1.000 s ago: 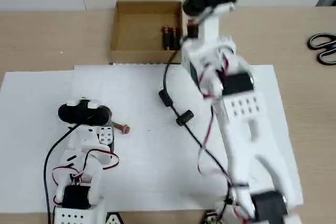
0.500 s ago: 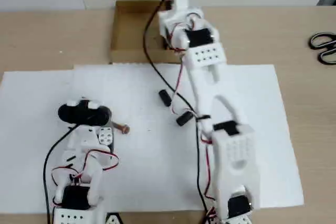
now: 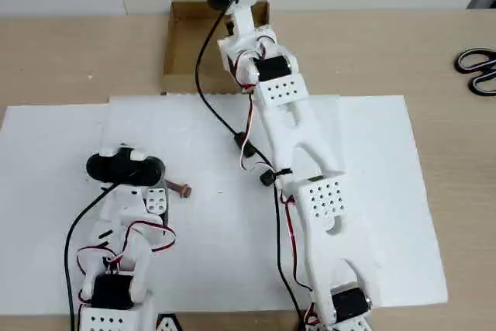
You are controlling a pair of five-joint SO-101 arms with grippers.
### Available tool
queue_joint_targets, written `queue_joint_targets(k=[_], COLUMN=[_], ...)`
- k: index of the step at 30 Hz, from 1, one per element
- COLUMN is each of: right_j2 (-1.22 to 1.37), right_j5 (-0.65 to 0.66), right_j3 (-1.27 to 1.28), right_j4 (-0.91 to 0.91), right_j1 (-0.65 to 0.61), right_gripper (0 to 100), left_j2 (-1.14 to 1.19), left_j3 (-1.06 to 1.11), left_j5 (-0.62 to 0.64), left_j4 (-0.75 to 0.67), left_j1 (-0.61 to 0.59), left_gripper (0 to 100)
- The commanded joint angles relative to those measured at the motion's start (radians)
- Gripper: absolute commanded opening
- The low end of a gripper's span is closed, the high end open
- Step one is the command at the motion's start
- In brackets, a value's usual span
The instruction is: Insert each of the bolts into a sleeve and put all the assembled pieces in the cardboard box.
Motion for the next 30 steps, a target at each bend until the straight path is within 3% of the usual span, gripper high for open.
queue_joint_targets(k=[1,3,12,30], right_j2=[-0.030,-0.031,-0.031,-0.027], right_j5=[0.011,0.011,0.011,0.005], right_j3=[-0.077,-0.078,-0.172,-0.516], right_j4=[0.076,0.116,0.140,0.682], right_j1=[-0.004,-0.004,-0.004,-0.008], right_gripper=[24.7,26.6,18.7,0.5], left_j2=[-0.003,-0.003,-0.003,-0.005], left_j3=[-0.002,-0.002,-0.002,-0.002], left_j5=[-0.005,-0.005,-0.005,-0.005], left_j4=[0.002,0.002,0.002,0.020], left_j1=[0.006,0.006,0.006,0.006], left_gripper=[1,1,1,1])
